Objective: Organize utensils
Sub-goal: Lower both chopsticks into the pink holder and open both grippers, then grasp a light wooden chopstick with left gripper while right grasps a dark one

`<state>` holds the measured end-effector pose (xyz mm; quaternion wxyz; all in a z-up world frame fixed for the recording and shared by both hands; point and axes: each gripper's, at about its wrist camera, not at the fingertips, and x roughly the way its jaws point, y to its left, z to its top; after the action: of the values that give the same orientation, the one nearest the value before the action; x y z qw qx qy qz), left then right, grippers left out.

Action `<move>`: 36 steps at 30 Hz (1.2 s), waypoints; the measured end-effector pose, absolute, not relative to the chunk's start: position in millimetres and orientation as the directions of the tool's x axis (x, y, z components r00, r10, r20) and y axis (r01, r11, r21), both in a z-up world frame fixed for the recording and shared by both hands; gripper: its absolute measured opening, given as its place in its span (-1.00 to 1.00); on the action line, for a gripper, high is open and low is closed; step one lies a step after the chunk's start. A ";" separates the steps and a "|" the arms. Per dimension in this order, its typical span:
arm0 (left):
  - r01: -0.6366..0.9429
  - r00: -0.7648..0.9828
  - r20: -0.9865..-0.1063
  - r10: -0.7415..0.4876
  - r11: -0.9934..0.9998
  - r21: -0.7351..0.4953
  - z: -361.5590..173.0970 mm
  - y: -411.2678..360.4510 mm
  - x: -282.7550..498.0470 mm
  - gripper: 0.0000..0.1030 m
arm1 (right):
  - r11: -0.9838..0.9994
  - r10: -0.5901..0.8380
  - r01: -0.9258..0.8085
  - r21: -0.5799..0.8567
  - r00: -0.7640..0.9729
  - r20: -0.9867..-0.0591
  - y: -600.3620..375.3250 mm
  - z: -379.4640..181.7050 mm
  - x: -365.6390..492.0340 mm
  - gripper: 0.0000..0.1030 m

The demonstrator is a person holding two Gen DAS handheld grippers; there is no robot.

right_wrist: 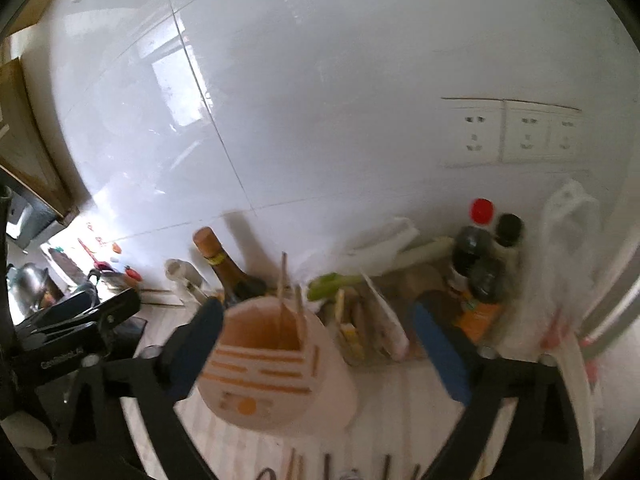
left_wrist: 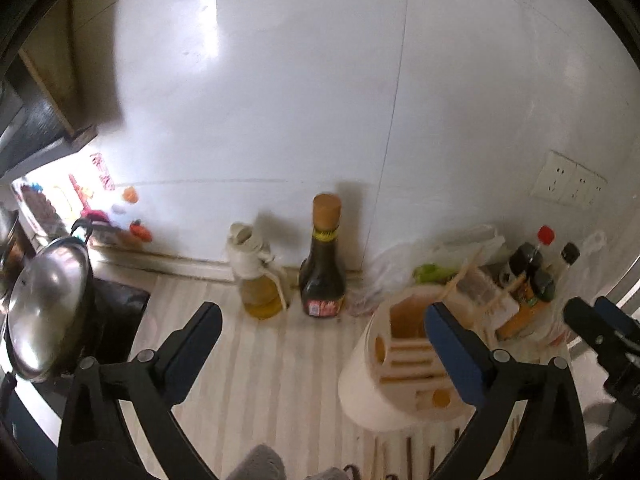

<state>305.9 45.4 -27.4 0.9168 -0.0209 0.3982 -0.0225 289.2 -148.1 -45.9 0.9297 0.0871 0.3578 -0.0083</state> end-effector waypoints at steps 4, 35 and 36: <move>0.020 0.658 -0.751 -0.055 0.998 -0.056 -40.3 47.5 288.1 1.00 | 0.982 0.008 0.127 0.142 0.718 -0.696 -154.3 -55.8 268.2 1.00; 0.288 0.087 -0.996 0.006 0.957 0.031 -289.3 -49.1 202.6 -0.35 | 0.925 0.064 0.364 0.107 0.128 -0.990 -241.5 -302.9 180.7 -0.20; 0.290 0.090 -0.996 0.009 0.956 0.035 -289.6 -51.3 200.7 -0.40 | 0.928 0.068 0.357 0.109 0.125 -0.990 -238.3 -304.8 180.7 -0.24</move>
<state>200.7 -51.3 -289.6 0.7298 0.1121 0.6674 -0.0964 180.7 -238.3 -304.8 0.7322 0.1626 0.6540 -0.0985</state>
